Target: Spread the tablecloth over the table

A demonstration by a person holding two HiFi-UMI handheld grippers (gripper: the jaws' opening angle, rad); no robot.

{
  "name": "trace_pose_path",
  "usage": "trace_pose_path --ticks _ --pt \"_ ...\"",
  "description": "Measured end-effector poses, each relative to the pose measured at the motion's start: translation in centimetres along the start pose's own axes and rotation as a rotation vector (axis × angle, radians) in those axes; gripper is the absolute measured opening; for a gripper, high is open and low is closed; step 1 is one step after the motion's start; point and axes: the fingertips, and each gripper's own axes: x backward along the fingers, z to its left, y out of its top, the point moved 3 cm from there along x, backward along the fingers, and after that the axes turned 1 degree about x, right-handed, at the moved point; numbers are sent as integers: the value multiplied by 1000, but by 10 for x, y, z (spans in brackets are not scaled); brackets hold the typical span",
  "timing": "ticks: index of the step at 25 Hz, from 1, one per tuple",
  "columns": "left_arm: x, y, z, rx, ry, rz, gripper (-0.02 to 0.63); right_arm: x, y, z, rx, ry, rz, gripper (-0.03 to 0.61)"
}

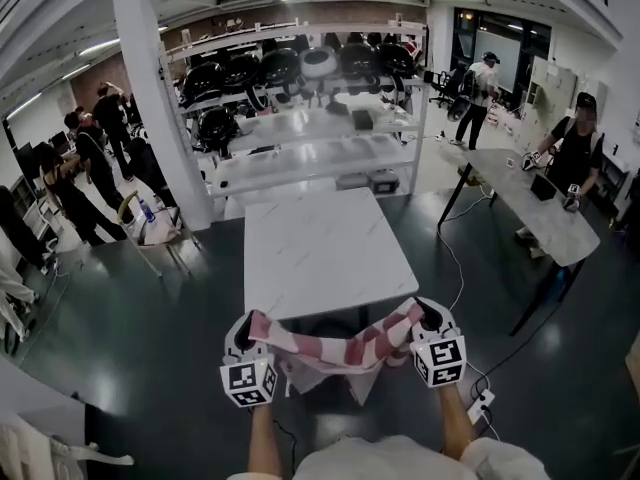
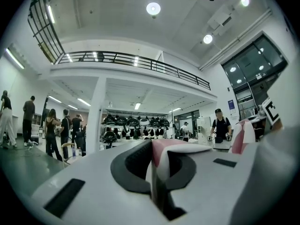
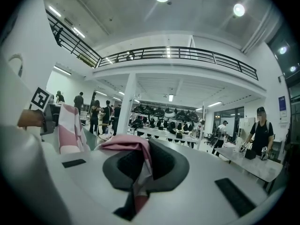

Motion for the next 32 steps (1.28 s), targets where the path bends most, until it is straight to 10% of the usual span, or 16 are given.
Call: trace_pose_path --ticks 32 --pt "-258 -19 53 -22 41 43 26 -262 -11 -77 -37 79 -19 18"
